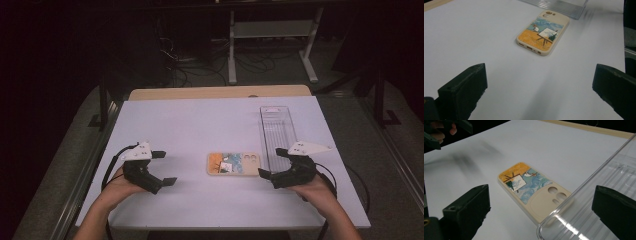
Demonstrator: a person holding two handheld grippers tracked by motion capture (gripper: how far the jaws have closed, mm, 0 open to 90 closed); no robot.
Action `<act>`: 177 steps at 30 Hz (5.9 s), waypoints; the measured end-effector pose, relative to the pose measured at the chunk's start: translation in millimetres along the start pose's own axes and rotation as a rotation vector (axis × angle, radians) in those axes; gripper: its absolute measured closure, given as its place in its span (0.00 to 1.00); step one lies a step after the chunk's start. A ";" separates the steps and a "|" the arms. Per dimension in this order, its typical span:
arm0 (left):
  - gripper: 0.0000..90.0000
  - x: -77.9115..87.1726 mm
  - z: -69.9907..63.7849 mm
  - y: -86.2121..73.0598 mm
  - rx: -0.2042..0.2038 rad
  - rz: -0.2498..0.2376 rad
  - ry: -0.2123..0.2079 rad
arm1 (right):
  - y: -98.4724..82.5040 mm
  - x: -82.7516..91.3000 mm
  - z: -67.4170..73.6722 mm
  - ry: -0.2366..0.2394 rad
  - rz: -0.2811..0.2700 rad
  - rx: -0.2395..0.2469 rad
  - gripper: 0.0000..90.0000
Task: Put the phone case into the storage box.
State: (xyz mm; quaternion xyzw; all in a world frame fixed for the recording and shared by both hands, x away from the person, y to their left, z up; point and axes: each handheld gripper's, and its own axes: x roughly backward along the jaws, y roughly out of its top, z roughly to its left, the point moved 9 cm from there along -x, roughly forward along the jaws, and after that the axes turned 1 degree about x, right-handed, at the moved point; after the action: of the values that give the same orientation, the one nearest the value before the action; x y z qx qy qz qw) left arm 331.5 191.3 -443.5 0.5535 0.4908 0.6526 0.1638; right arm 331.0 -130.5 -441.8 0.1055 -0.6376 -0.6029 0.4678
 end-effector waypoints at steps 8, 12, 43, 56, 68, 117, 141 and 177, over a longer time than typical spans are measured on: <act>0.00 -1.2 1.1 0.4 0.016 -0.001 -0.002 | 0.5 0.4 0.0 0.011 -0.006 0.001 0.01; 0.00 -2.2 0.9 -0.3 0.008 0.011 -0.004 | 0.3 0.6 -0.9 0.012 -0.004 -0.005 0.01; 0.00 -25.3 9.5 24.7 -0.012 0.002 -0.029 | 4.0 -0.3 0.5 0.017 -0.015 0.003 0.01; 0.08 -45.9 10.5 38.7 -0.027 0.000 -0.051 | 4.1 0.5 0.1 0.012 -0.015 -0.005 0.01; 0.32 -65.1 14.2 47.8 -0.019 0.002 -0.056 | 4.5 0.9 -1.3 0.008 -0.018 -0.007 0.01; 1.00 -155.9 51.6 37.5 0.035 0.114 -0.019 | 3.6 2.1 -0.5 0.010 -0.011 -0.008 0.01; 1.00 -155.0 30.1 26.4 -0.010 0.161 -0.052 | 3.7 3.5 -1.1 0.006 -0.012 -0.014 0.02; 0.88 -111.9 3.7 23.5 -0.020 0.158 -0.092 | 3.5 3.2 -1.0 0.005 -0.010 -0.012 0.02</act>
State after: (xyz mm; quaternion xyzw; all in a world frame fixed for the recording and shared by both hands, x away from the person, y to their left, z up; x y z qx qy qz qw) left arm 379.8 97.4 -487.4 0.6183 0.4310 0.6423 0.1396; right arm 331.4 -132.6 -437.5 0.1073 -0.6321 -0.6089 0.4671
